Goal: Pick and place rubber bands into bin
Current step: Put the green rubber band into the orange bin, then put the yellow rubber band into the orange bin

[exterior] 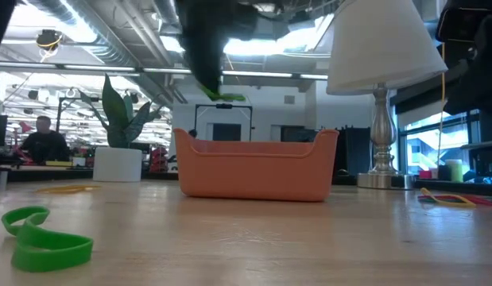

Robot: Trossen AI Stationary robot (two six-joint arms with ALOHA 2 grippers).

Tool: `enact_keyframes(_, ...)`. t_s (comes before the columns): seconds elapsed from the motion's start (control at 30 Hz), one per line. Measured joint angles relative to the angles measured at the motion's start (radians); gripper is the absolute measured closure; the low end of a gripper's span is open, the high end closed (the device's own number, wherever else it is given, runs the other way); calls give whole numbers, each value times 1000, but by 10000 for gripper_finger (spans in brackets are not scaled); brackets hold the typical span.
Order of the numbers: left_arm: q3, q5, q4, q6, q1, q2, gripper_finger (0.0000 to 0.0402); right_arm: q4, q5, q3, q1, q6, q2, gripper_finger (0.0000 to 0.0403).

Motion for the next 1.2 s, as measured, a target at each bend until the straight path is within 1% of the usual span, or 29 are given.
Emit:
enact_keyframes(0.17,57,32,61,133,67,115,398,11,41,0,-1,0,3,329)
enact_keyframes(0.27,87,88,114,211,82,190,398,12,62,0,-10,0,3,329)
enact_keyframes(0.4,119,99,176,229,89,290,398,12,69,0,-27,0,4,329)
enact_keyframes(0.53,135,97,182,238,90,348,388,12,69,0,-43,0,5,329)
enact_keyframes(0.7,135,91,179,239,89,362,354,12,69,0,-47,0,5,329)
enact_keyframes(0.9,135,90,172,215,98,356,295,6,69,0,-47,-2,5,329)
enact_keyframes(0.97,142,91,140,213,99,354,277,6,69,0,-47,-2,5,329)
enact_keyframes(1.07,194,90,65,220,99,351,259,6,69,0,-47,-3,5,329)
enact_keyframes(1.13,243,90,-2,219,98,346,254,6,69,0,-47,-3,5,329)
enact_keyframes(1.2,293,90,-32,201,98,342,254,6,69,0,-47,-4,5,329)
